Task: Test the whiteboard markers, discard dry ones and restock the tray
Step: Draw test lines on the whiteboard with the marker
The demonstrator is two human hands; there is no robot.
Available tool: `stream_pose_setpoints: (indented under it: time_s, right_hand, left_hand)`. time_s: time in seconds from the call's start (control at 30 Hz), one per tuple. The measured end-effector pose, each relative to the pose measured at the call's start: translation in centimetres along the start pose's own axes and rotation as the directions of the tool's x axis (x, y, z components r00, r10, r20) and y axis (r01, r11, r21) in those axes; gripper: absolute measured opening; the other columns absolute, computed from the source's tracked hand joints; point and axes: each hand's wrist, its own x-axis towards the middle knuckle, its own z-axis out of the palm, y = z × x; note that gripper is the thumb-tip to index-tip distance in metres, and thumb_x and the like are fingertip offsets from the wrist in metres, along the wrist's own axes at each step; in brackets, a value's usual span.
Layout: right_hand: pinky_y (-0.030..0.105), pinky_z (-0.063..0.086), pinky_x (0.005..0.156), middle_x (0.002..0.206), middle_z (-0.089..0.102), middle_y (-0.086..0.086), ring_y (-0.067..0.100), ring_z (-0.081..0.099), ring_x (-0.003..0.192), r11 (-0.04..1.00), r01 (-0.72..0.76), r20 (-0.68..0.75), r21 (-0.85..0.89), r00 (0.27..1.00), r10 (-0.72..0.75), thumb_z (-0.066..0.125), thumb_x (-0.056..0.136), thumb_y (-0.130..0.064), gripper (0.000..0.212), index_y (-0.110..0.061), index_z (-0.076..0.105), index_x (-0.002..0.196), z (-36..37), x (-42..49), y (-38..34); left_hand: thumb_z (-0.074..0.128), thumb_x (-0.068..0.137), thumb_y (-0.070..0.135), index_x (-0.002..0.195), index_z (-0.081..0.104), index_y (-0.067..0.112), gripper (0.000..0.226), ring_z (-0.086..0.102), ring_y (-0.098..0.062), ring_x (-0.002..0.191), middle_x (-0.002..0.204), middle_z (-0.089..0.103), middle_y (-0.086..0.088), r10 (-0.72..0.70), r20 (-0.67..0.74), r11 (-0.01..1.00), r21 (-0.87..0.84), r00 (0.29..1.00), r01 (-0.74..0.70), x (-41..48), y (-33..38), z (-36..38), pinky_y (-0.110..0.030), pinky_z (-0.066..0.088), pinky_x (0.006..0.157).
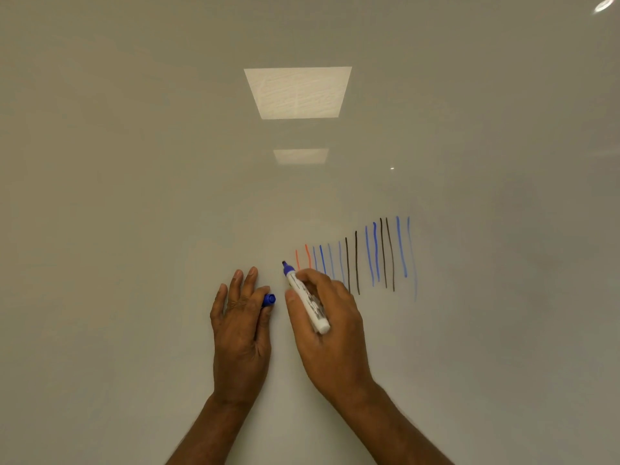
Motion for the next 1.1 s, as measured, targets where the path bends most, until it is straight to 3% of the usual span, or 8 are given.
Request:
stream_pose_setpoints:
  time_s: [0.33, 0.47, 0.57, 0.7, 0.8, 0.87, 0.97, 1.1]
  right_hand:
    - [0.005, 0.038, 0.074, 0.096, 0.056, -0.013, 0.003, 0.057, 0.077, 0.996, 0.006, -0.044, -0.091, 0.999, -0.011, 0.031, 0.093, -0.070, 0.052, -0.029, 0.048, 0.120, 0.1, -2.9, 1.8]
    - [0.022, 0.050, 0.070, 0.097, 0.063, 0.002, 0.009, 0.052, 0.077, 0.988, -0.154, -0.001, -0.031, 0.988, 0.154, 0.027, 0.075, -0.091, 0.071, -0.048, 0.050, 0.126, -1.0, -5.3, 1.9]
    - [0.043, 0.051, 0.091, 0.106, 0.058, -0.002, 0.014, 0.053, 0.091, 0.939, -0.344, 0.159, -0.019, 0.926, 0.343, 0.027, 0.061, -0.100, 0.099, -0.024, 0.055, 0.118, -1.9, -6.2, 1.3]
    - [0.022, 0.055, 0.068, 0.082, 0.068, -0.011, 0.011, 0.065, 0.074, 0.908, -0.402, 0.178, 0.123, 0.909, 0.378, 0.064, 0.086, -0.055, 0.028, -0.030, 0.063, 0.099, -3.4, -6.8, 0.0]
    - [0.018, 0.054, 0.065, 0.084, 0.069, -0.012, 0.013, 0.067, 0.076, 0.857, -0.435, 0.232, 0.276, 0.895, 0.380, 0.068, 0.083, -0.033, 0.021, -0.021, 0.064, 0.099, -4.8, -7.5, -1.8]
    - [0.023, 0.057, 0.072, 0.092, 0.071, -0.010, 0.017, 0.069, 0.084, 0.835, -0.443, 0.265, 0.325, 0.891, 0.369, 0.068, 0.083, -0.032, 0.024, -0.019, 0.066, 0.103, -5.7, -7.8, -3.2]
    - [0.028, 0.059, 0.077, 0.098, 0.072, -0.007, 0.021, 0.070, 0.091, 0.803, -0.461, 0.306, 0.377, 0.881, 0.361, 0.066, 0.087, -0.029, 0.021, -0.022, 0.066, 0.107, -6.5, -8.6, -4.3]
    - [0.023, 0.056, 0.072, 0.101, 0.072, -0.007, 0.019, 0.069, 0.092, 0.794, -0.459, 0.348, 0.399, 0.877, 0.332, 0.061, 0.093, -0.025, 0.017, -0.026, 0.066, 0.110, -7.4, -9.5, -5.6]
  left_hand:
    - [0.048, 0.104, 0.020, 0.132, 0.063, 0.003, 0.036, 0.036, -0.024, 0.151, 0.152, 0.050, -0.012, 0.012, -0.005, 1.000, 0.007, 1.000, -0.012, -0.1, -0.2, 0.1, -0.043, 0.021, 0.126]
    - [0.049, 0.104, 0.021, 0.132, 0.063, 0.002, 0.037, 0.034, -0.022, 0.151, 0.152, 0.050, -0.012, 0.005, -0.014, 1.000, -0.002, 1.000, -0.005, -0.3, -0.2, 0.2, -0.043, 0.021, 0.127]
    - [0.048, 0.105, 0.021, 0.139, 0.056, 0.008, 0.038, 0.032, -0.021, 0.152, 0.156, 0.046, -0.005, -0.023, 0.010, 0.999, -0.049, 1.000, 0.024, -0.3, 0.0, -0.1, -0.046, 0.021, 0.127]
    - [0.047, 0.105, 0.028, 0.153, 0.035, 0.027, 0.049, 0.031, -0.013, 0.152, 0.161, 0.033, 0.023, -0.148, 0.041, 0.975, -0.160, 0.988, 0.153, -0.7, 2.2, -1.7, -0.031, 0.023, 0.126]
    - [0.052, 0.104, 0.033, 0.147, 0.051, 0.016, 0.046, 0.051, -0.017, 0.140, 0.150, 0.053, 0.005, -0.316, 0.039, 0.915, -0.252, 0.948, 0.316, -1.8, 4.7, -3.5, -0.022, 0.036, 0.117]
    - [0.059, 0.097, 0.034, 0.140, 0.060, 0.015, 0.047, 0.062, -0.007, 0.126, 0.135, 0.066, 0.008, -0.494, 0.086, 0.794, -0.360, 0.865, 0.490, -2.0, 6.9, -4.9, -0.020, 0.046, 0.109]
    - [0.060, 0.098, 0.029, 0.123, 0.070, 0.023, 0.028, 0.069, -0.007, 0.114, 0.116, 0.076, 0.013, -0.715, 0.238, 0.479, -0.517, 0.657, 0.709, -1.4, 9.8, -6.9, -0.025, 0.056, 0.098]
    - [0.054, 0.101, 0.023, 0.122, 0.067, 0.006, 0.030, 0.072, -0.025, 0.113, 0.117, 0.076, -0.009, -0.770, 0.486, -0.017, -0.663, 0.413, 0.748, -1.0, 11.6, -8.7, -0.040, 0.058, 0.096]
